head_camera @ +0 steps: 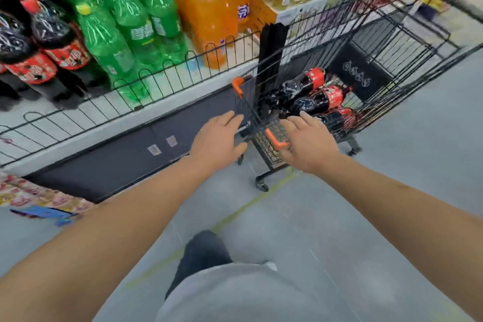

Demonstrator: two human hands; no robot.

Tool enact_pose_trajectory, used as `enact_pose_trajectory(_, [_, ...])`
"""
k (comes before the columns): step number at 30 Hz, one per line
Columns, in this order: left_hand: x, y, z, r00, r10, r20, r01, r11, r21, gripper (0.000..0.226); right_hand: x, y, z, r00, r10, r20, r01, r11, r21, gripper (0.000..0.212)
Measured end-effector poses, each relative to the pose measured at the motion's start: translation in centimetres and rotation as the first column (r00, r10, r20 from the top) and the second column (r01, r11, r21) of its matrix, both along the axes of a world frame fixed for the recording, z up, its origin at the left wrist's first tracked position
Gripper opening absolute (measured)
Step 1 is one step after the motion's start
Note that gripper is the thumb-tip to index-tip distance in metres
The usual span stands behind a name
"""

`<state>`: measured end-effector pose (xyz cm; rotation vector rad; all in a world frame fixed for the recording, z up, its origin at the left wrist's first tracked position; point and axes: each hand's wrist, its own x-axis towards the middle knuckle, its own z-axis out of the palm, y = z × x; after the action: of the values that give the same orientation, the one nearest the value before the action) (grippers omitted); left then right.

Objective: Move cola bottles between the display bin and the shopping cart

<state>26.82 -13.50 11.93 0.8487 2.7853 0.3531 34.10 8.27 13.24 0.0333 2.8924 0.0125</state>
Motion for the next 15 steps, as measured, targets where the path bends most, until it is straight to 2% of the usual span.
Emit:
enact_pose_trajectory(7, [-3.5, 9.5, -1.7, 0.999, -0.028, 0.045, 0.027, 1.000, 0.016, 0.073, -2.5, 9.0, -1.6, 0.996, -0.065, 0.055, 0.066, 0.998, -0.020, 0.078])
enact_pose_trajectory(15, [-13.1, 19.2, -4.2, 0.993, -0.034, 0.117, 0.030, 0.999, 0.035, 0.073, -12.1, 19.2, -3.6, 0.983, -0.156, 0.096, 0.160, 0.986, -0.034, 0.077])
